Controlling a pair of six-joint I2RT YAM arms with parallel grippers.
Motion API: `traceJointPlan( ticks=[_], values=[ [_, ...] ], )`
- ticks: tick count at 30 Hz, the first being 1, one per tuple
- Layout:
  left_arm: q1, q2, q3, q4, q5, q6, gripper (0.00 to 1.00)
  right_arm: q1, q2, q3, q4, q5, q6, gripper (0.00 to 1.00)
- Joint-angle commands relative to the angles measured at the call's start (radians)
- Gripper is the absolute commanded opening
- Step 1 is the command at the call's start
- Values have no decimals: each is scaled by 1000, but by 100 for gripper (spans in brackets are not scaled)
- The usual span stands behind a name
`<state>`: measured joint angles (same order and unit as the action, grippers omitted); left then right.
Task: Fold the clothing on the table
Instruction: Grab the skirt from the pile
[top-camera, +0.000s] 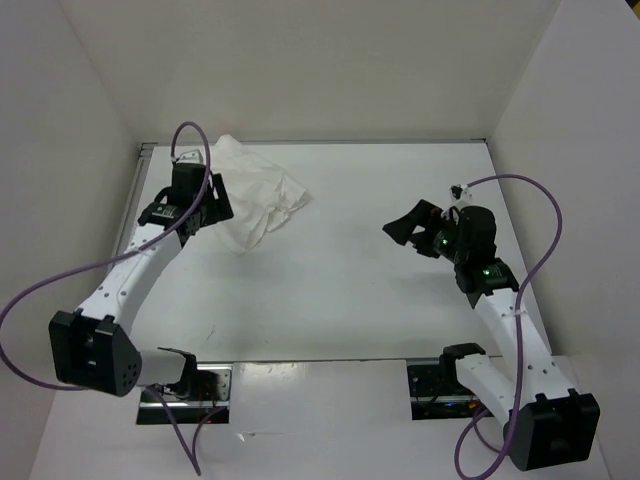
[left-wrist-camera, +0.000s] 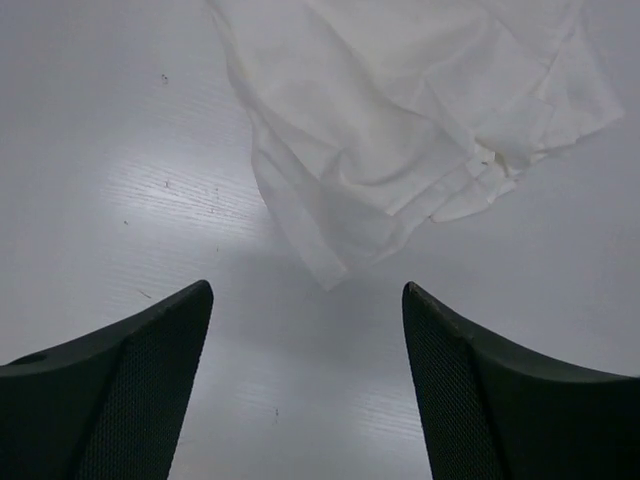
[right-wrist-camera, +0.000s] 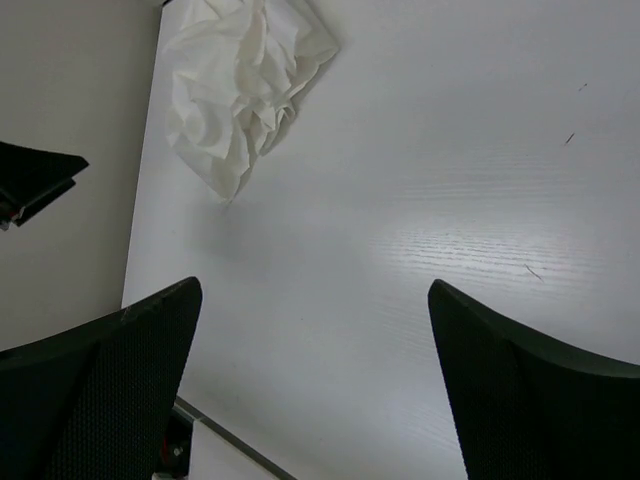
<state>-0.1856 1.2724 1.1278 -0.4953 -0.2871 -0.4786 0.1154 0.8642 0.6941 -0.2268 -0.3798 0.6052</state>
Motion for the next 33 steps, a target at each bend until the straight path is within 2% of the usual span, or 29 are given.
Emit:
traceJointPlan(
  ticks=[1,3,5,10,13,22,33],
  values=[
    [17,76,88,67,-32,-46,84,7,13,21,15,1,-13,99],
    [37,172,140,67,-104,-64,85,7,13,21,15,1,-13,99],
    [73,298,238,46,-113,-98,85,7,13,21,15,1,-13,99],
    [185,588,421,12,-26,-173,82,17,-13,12,4,11,-13,99],
    [206,678,475,21,12,-198,81,26,-53,12,4,39,-13,99],
    [242,752,475,198,140,-252,80,26,-111,2,4,68,-4,99],
    [242,869,518,222,200,-296,70,26,-102,2,14,59,-4,99]
  ],
)
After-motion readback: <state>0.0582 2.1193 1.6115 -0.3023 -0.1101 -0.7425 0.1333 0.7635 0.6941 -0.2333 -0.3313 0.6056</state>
